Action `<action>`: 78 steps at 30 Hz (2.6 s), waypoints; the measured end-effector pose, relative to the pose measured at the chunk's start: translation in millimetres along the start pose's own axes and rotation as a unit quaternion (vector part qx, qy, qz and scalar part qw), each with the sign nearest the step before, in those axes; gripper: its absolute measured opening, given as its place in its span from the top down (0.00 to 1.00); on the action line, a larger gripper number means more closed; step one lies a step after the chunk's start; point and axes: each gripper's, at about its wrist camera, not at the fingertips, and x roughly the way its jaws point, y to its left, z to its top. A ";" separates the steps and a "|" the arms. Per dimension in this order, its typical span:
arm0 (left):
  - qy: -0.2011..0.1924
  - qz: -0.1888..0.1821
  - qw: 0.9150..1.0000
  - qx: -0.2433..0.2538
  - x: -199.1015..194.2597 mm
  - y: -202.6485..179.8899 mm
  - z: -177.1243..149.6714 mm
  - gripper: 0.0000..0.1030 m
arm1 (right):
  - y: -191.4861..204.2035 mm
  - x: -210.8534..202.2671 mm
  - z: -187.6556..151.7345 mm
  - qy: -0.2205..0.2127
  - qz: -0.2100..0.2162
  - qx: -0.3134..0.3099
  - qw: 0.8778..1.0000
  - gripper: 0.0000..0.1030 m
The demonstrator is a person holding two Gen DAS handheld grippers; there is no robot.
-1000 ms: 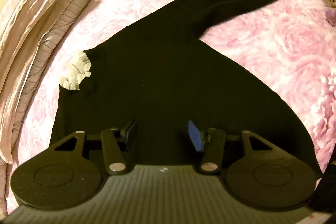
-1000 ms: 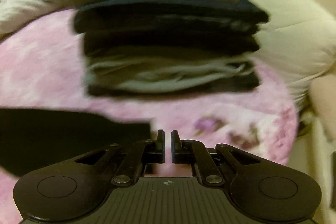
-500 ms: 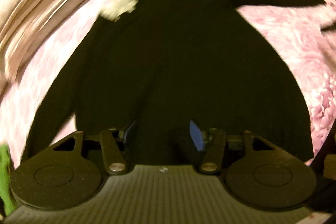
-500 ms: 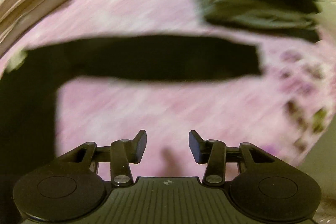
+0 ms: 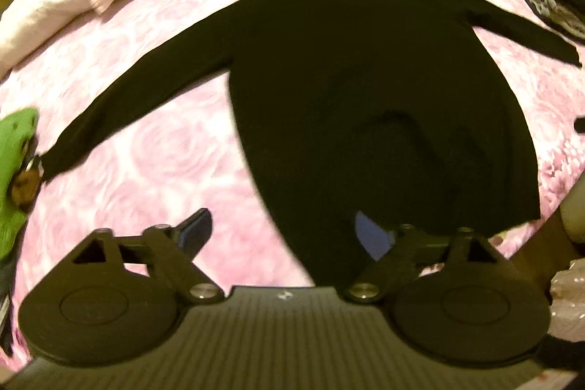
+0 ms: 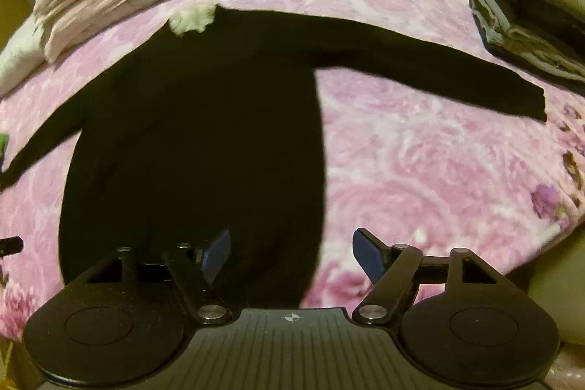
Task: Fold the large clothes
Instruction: 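Release the sweater and raise both tools above it, then reach the left gripper toward the green knit garment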
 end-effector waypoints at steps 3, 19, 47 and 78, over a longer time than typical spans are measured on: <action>-0.003 -0.014 1.000 -0.021 -12.6 13.5 -7.1 0.12 | 22.5 -11.3 -5.6 0.023 -0.017 -0.009 1.000 0.29; -0.036 -0.039 0.998 -0.042 -66.1 -11.8 -1.9 0.03 | 84.8 -71.3 -3.9 0.018 -0.029 -0.055 0.998 0.28; -0.051 0.061 0.994 -0.077 -72.6 73.8 -4.8 0.01 | 136.1 -54.8 24.0 -0.034 0.056 -0.171 0.983 0.28; -0.059 0.001 0.988 0.143 113.3 437.9 3.1 0.01 | 638.4 261.8 -8.4 -0.106 0.198 -0.580 0.783 0.60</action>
